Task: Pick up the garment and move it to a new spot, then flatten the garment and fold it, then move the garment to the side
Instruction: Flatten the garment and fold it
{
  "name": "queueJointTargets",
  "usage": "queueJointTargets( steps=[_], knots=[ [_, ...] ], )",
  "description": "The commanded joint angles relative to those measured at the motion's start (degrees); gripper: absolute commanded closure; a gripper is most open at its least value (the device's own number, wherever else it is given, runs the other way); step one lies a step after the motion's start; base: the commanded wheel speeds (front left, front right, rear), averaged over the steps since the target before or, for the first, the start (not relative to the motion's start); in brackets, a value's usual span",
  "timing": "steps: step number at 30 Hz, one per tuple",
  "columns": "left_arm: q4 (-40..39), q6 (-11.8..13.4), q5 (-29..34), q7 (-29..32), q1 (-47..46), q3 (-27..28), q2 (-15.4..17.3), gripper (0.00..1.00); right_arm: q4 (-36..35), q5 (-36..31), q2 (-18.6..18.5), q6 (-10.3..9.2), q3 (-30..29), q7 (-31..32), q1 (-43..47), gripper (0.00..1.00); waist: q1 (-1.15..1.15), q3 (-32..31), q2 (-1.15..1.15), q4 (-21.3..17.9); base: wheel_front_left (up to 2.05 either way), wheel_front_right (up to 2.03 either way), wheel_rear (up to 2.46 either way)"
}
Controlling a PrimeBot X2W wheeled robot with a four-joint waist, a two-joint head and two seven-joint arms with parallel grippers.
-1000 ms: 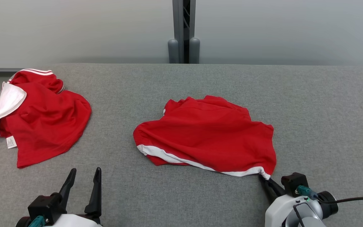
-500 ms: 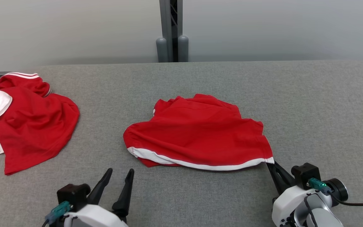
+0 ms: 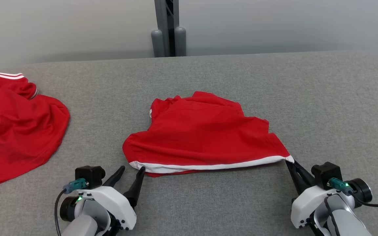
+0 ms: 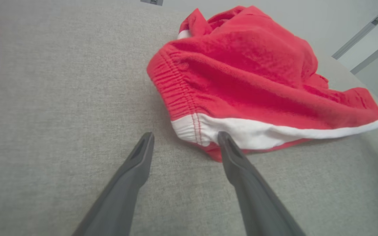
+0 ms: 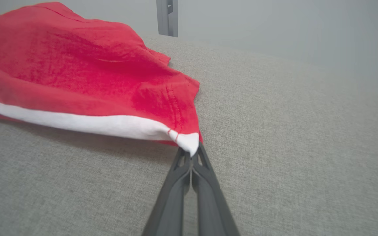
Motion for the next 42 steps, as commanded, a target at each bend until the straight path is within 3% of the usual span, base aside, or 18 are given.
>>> queueJointTargets(
  steps=[1, 9, 10, 12, 14, 15, 22, 29, 36, 42],
  knots=[
    [1.7, -0.6, -0.3, -0.8, -1.7, 0.1, 0.0, 0.00, 0.3, -0.1, -0.1, -0.01, 0.1, 0.0, -0.8, 1.00, 0.00, 0.4, 0.00, -0.4, 0.00, 0.00, 0.00],
    [5.5, -3.4, -4.8, -4.2, -4.2, -0.9, -1.2, 0.00, 1.2, 0.4, 0.1, -0.01, 0.7, -0.7, -2.3, 1.00, 0.00, 1.1, 0.00, -0.7, 0.00, 0.00, 0.00],
    [5.2, -3.5, -5.6, -4.3, -4.2, -1.6, -1.3, 0.10, 1.3, 0.5, 0.0, -0.01, 0.7, -0.8, -2.4, 1.00, 0.00, 1.1, 0.00, -0.7, 0.00, 0.00, 0.00],
    [4.0, -3.4, -7.1, -4.6, -4.2, -3.5, -0.8, 0.53, 1.5, 0.4, -0.1, -0.01, 0.6, -1.0, -2.6, 1.00, 0.00, 1.1, 0.00, -0.6, 0.00, 0.00, 0.00],
    [2.6, -3.4, -8.6, -5.1, -4.2, -5.4, 0.0, 0.76, 1.6, 0.4, -0.2, -0.01, 0.3, -1.2, -2.8, 1.00, 0.00, 1.1, 0.00, -0.6, 0.00, 0.00, 0.00],
    [2.0, -3.4, -9.6, -5.3, -4.1, -6.3, 0.2, 1.00, 1.6, 0.4, -0.2, -0.01, 0.2, -1.2, -2.8, 1.00, 0.00, 1.1, 0.00, -0.5, 0.00, 0.00, 0.00],
    [0.7, -3.5, -12.6, -7.9, -5.3, -10.1, 2.7, 1.00, 0.6, 1.4, 0.1, -0.01, -0.6, -2.0, -3.2, 1.00, 0.00, 0.6, 0.00, -0.8, 0.00, 0.00, 0.00],
    [-3.7, -3.3, -13.5, -9.5, -7.0, -9.6, 5.6, 1.00, -3.9, 6.8, -0.1, -0.01, -1.2, -1.3, -3.8, 1.00, 0.00, -0.7, 0.00, -1.2, 0.00, 0.00, 0.00],
    [-14.1, -3.3, -18.2, -9.1, -7.9, -6.5, 9.5, 1.00, -15.3, 13.1, -4.9, -0.01, -0.2, 4.6, -5.0, 1.00, 0.00, -3.8, 0.00, -1.9, 0.00, 0.00, 0.00],
    [-23.5, -2.8, -22.7, -2.8, -9.8, -4.6, 13.5, 1.00, -28.8, 15.8, -9.3, -0.01, -0.5, 12.6, -5.5, 1.00, 0.00, -7.0, 0.00, -3.0, 0.00, 0.00, 0.00]
  ],
)
